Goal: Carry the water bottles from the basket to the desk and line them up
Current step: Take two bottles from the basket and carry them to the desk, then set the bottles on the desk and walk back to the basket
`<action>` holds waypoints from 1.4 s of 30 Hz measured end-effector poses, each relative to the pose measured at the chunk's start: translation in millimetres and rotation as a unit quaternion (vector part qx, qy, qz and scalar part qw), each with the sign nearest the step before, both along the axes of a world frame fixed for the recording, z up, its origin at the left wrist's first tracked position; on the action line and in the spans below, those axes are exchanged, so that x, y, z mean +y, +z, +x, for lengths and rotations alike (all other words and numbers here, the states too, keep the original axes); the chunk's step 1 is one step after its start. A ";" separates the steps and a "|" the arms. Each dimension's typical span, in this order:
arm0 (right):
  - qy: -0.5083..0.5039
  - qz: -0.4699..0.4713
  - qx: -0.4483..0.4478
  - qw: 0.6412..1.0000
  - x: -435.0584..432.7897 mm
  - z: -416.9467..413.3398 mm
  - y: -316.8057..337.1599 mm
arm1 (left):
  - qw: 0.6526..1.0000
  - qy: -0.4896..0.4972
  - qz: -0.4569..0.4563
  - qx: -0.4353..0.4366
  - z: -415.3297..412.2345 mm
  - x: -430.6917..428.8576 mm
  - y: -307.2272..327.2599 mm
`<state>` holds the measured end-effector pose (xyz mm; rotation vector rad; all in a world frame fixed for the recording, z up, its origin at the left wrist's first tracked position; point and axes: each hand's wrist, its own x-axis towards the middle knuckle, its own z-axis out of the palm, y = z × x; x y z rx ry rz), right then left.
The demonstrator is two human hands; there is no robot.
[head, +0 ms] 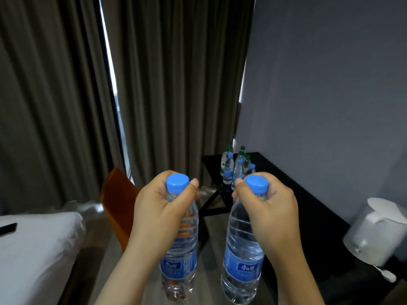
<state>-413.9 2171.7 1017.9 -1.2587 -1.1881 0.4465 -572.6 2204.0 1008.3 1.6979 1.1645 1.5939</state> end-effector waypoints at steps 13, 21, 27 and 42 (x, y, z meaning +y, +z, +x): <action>-0.069 -0.034 -0.015 0.997 163.1 50.5 -29.7 | 0.986 -0.131 -0.083 -0.062 48.7 177.4 -25.5; -0.155 -0.056 -0.031 0.986 271.3 58.4 -45.0 | 0.976 -0.197 -0.081 -0.046 60.7 313.8 -42.0; -0.207 -0.060 -0.013 0.977 328.1 61.7 -57.5 | 0.974 -0.214 -0.079 0.000 72.1 400.5 -60.8; -0.252 -0.120 0.036 0.959 425.8 146.8 -103.3 | 0.934 -0.319 -0.158 0.021 168.6 517.9 -115.6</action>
